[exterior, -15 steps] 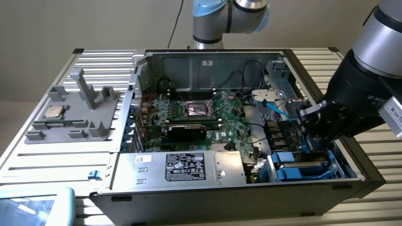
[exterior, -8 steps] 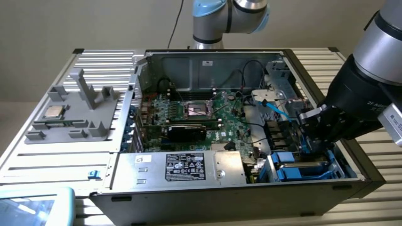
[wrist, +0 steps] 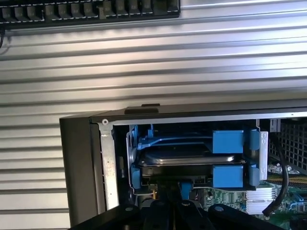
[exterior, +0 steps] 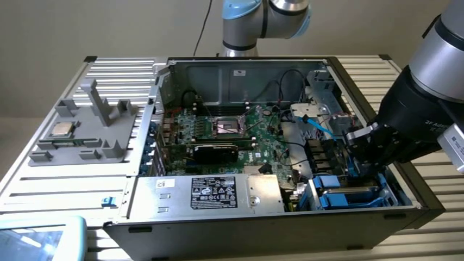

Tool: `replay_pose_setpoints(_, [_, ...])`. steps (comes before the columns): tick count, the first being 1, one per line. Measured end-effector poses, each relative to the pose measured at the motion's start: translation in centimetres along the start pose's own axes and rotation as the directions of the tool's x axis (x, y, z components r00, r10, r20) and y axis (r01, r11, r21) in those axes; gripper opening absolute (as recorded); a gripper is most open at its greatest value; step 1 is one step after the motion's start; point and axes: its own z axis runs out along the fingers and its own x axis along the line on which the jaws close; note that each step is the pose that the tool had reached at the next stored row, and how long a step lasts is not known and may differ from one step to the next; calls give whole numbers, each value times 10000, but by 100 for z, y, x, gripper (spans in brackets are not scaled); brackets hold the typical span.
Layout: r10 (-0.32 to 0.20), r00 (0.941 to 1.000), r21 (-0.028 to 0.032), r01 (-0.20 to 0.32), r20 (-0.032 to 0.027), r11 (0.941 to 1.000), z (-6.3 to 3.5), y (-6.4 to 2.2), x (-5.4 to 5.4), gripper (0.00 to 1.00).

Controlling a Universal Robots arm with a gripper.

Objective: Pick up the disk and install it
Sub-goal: 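Insert the second disk wire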

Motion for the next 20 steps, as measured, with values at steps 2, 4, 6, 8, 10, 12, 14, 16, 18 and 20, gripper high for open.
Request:
replay_pose_setpoints(2, [-3, 10000, 22, 3, 0, 10000, 2, 7, 14, 11])
replay_pose_setpoints(4, [-2, 10000, 48, 2, -2, 10000, 7, 13, 15, 11])
replay_pose_setpoints(6, [-2, 10000, 101, 2, -6, 9999, 19, 29, 12, 11])
replay_pose_setpoints(8, [0, 10000, 150, 0, -12, 9999, 35, 43, 2, 11])
replay_pose_setpoints(10, [0, 10000, 187, 0, -14, 9998, 53, 52, -8, 11])
replay_pose_setpoints(12, [1, 10000, 217, -1, -15, 9998, 67, 59, -11, 11])
replay_pose_setpoints(14, [3, 10000, 258, -3, -15, 9997, 76, 70, -12, 11])
replay_pose_setpoints(16, [4, 10000, 281, -4, -16, 9996, 81, 73, -12, 11])
replay_pose_setpoints(18, [6, 10000, 302, -5, -15, 9995, 86, 77, -12, 11])
replay_pose_setpoints(20, [6, 10000, 317, -6, -13, 9995, 78, 75, -12, 11])
